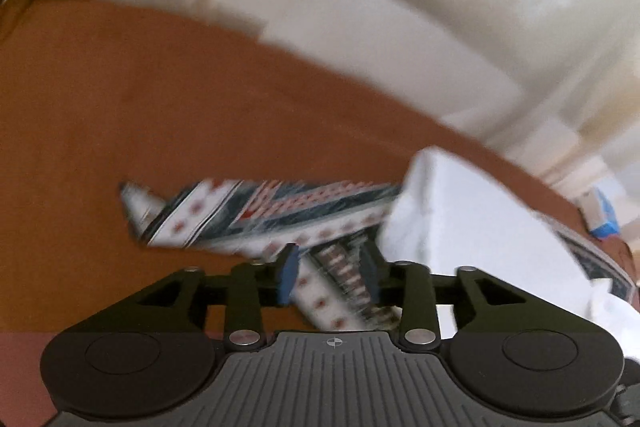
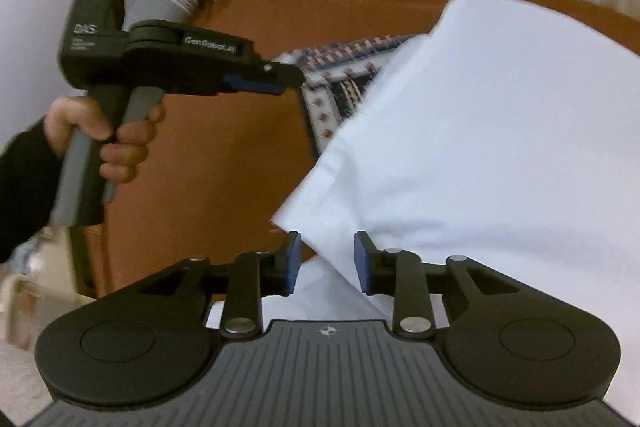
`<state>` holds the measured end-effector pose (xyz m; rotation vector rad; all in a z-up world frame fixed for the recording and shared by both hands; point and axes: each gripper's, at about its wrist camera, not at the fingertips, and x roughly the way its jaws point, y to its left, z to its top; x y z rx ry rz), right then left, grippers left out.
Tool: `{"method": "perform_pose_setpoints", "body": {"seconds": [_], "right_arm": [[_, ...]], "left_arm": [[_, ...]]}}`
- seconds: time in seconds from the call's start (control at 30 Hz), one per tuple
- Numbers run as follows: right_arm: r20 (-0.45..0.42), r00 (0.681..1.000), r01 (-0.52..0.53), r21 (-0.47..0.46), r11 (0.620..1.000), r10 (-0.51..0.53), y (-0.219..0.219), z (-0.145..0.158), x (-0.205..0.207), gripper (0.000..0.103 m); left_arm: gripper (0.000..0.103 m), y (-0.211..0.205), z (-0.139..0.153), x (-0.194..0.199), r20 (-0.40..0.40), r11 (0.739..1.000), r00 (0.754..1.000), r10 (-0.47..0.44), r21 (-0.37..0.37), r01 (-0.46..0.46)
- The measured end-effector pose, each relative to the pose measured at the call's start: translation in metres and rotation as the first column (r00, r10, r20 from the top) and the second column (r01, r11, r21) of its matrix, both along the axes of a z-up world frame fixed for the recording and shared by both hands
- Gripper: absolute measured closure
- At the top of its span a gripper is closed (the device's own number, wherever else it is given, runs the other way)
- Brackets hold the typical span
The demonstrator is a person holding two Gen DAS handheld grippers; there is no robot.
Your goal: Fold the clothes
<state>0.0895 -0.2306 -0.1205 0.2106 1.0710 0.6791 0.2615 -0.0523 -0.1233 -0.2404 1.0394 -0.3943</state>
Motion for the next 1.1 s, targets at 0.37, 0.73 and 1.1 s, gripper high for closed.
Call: {"method": "perform_pose_setpoints", "body": {"seconds": [0.37, 0.73, 1.1], "right_arm": [[0.268, 0.9, 0.405, -0.215, 0.888, -0.345, -0.207, 0.08, -0.066, 0.048], [0.223, 0.91, 0.414, -0.497, 0.763, -0.348, -0.361, 0.031, -0.079, 0.034], [-0.028, 0.988, 0.129, -0.386, 0.914, -0.151, -0.389, -0.014, -0.008, 0.033]], "left_arm": [[0.032, -0.126, -0.018, 0.061, -0.022, 0.997, 0.998, -0.063, 0.045, 0.064], [0.037, -0.134, -0.035, 0.073, -0.113, 0.999, 0.993, -0.048, 0.009, 0.049], [0.039, -0.129, -0.045, 0.078, -0.172, 0.997, 0.983, -0.07, -0.031, 0.065]]}}
